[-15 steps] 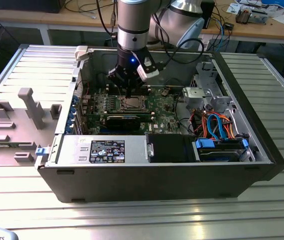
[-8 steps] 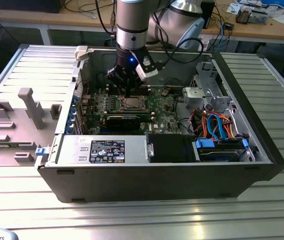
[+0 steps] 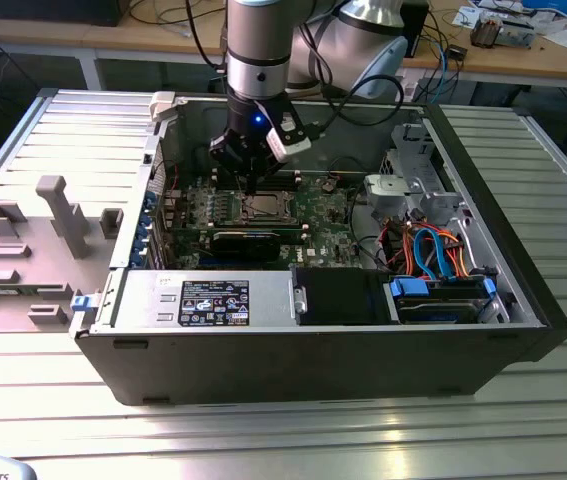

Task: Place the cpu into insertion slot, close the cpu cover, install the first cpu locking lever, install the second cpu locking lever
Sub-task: 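Install the first cpu locking lever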

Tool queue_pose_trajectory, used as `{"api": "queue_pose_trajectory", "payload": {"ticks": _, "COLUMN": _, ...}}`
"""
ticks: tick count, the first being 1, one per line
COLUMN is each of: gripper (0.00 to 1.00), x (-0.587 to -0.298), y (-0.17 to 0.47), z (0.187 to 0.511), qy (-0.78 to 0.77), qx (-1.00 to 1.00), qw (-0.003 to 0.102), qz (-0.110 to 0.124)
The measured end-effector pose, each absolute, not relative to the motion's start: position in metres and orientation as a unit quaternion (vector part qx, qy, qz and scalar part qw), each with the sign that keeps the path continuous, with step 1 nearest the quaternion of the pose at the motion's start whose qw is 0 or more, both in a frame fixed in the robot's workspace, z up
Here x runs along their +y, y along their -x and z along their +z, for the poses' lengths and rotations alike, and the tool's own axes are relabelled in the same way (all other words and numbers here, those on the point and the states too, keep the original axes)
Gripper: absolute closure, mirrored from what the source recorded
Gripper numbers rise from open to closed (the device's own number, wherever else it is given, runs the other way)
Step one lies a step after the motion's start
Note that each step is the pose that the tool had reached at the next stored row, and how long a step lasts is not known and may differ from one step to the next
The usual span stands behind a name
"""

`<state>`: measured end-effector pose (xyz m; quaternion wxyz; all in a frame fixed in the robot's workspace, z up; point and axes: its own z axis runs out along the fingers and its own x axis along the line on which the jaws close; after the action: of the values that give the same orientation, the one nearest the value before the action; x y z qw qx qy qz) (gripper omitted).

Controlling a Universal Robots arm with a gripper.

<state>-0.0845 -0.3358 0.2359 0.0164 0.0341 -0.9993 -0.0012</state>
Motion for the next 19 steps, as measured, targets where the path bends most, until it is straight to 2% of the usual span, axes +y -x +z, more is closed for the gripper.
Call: {"api": "queue_pose_trajectory", "payload": {"ticks": 19, "gripper": 0.89, "x": -0.336, "y": 0.100, "z": 0.236, "qy": -0.034, "qx": -0.999, "qw": 0.016, "qz": -0.001}}
